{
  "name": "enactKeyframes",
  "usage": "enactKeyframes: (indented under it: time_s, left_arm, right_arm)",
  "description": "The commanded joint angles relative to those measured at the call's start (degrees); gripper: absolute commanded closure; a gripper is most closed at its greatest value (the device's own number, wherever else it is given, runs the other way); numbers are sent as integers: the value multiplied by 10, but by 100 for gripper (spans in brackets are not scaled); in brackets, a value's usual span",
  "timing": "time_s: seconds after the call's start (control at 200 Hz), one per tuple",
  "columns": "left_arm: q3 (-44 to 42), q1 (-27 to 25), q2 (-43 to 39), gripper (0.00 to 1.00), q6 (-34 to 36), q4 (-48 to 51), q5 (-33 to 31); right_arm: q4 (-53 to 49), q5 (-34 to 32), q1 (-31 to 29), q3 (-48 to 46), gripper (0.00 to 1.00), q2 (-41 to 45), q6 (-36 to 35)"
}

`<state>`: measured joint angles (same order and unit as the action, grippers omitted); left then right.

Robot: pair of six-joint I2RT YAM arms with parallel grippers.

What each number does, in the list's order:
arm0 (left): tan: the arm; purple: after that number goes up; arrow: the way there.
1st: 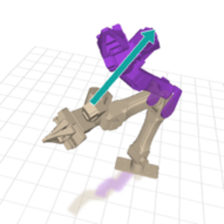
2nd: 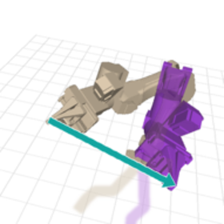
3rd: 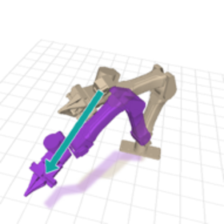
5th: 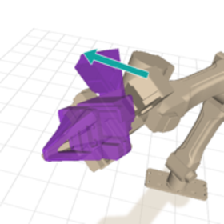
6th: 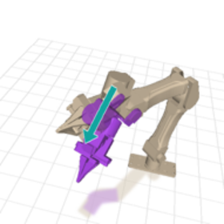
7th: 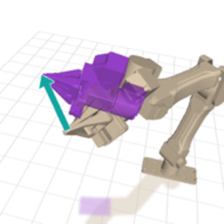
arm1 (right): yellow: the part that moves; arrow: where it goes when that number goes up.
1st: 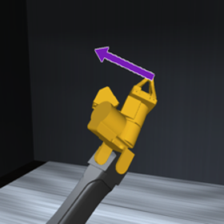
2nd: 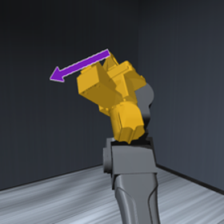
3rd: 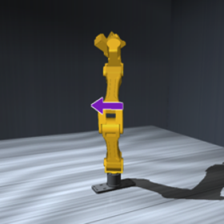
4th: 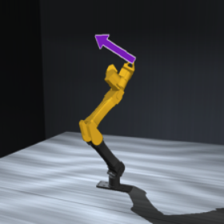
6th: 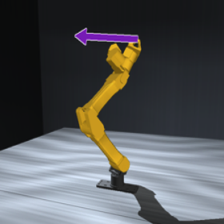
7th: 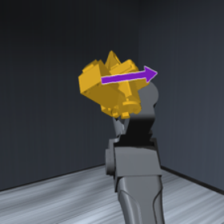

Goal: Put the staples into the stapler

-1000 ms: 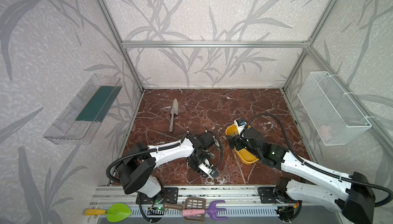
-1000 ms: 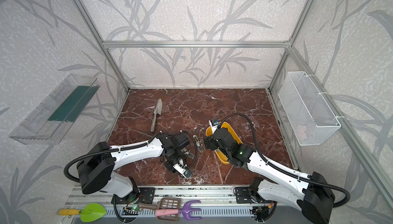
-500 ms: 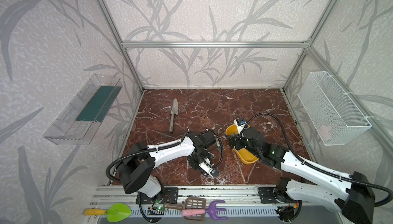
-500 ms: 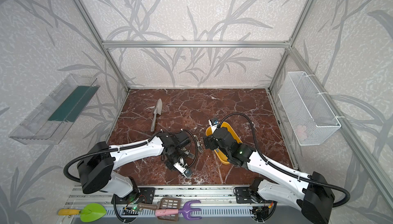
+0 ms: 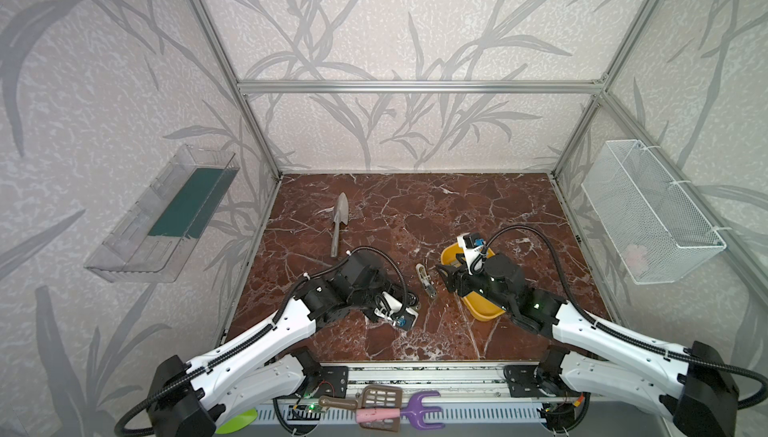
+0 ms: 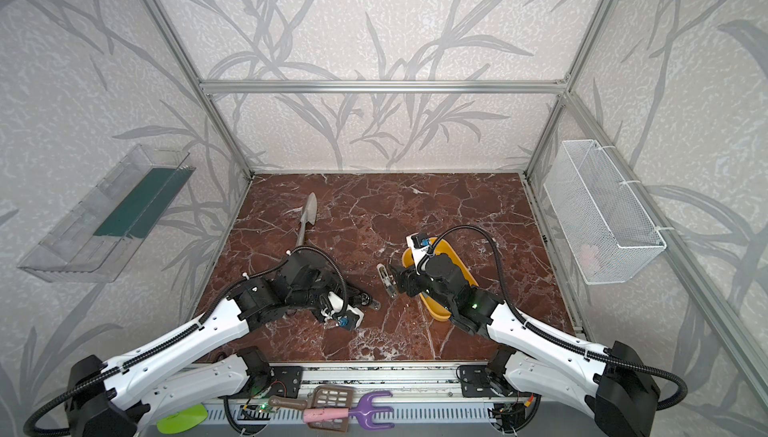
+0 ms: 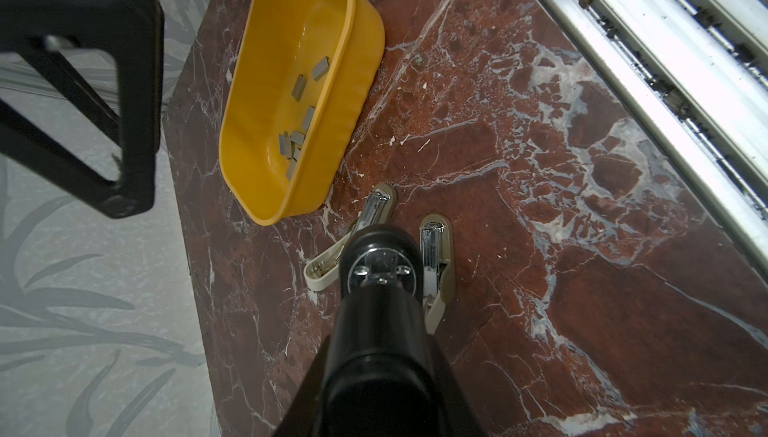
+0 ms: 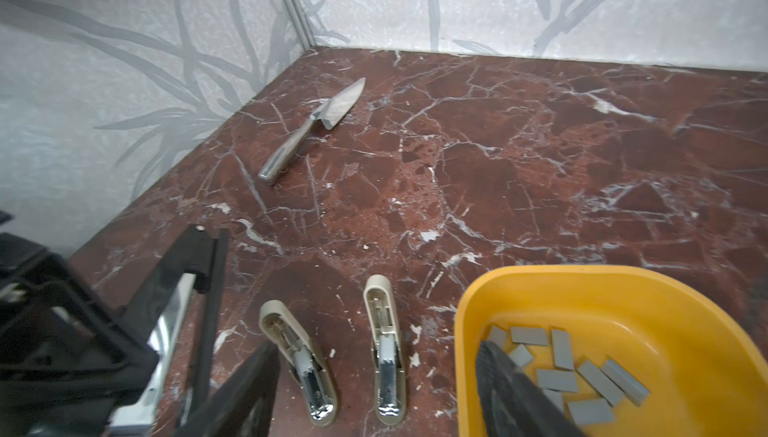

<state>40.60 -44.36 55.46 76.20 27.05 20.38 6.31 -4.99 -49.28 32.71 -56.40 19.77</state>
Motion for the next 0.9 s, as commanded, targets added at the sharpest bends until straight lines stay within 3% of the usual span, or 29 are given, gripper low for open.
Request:
enactKeyframes:
  time_s: [0.0, 0.16, 0.38, 0.6, 0.78, 0.895]
  left_arm:
    - [-2, 13, -18, 100, -49, -111, -16]
    - [1, 19, -14, 100, -95, -156, -6]
    - [15, 21, 2, 100, -157, -198, -48]
    - [17, 22, -14, 100, -165, -194, 14]
    - [24, 22, -19, 100, -161, -170, 51]
    - [20, 22, -32, 100, -167, -172, 63]
  right_arm:
    - [27, 117, -1, 18, 25, 9, -19]
    - [79, 169, -13, -4, 26, 16, -24]
    - [50, 144, -17, 16, 33, -9, -23]
    - [22, 138, -17, 47, 50, -65, -5]
    - [6, 131, -18, 63, 55, -96, 1]
    - [4, 126, -18, 66, 64, -105, 12]
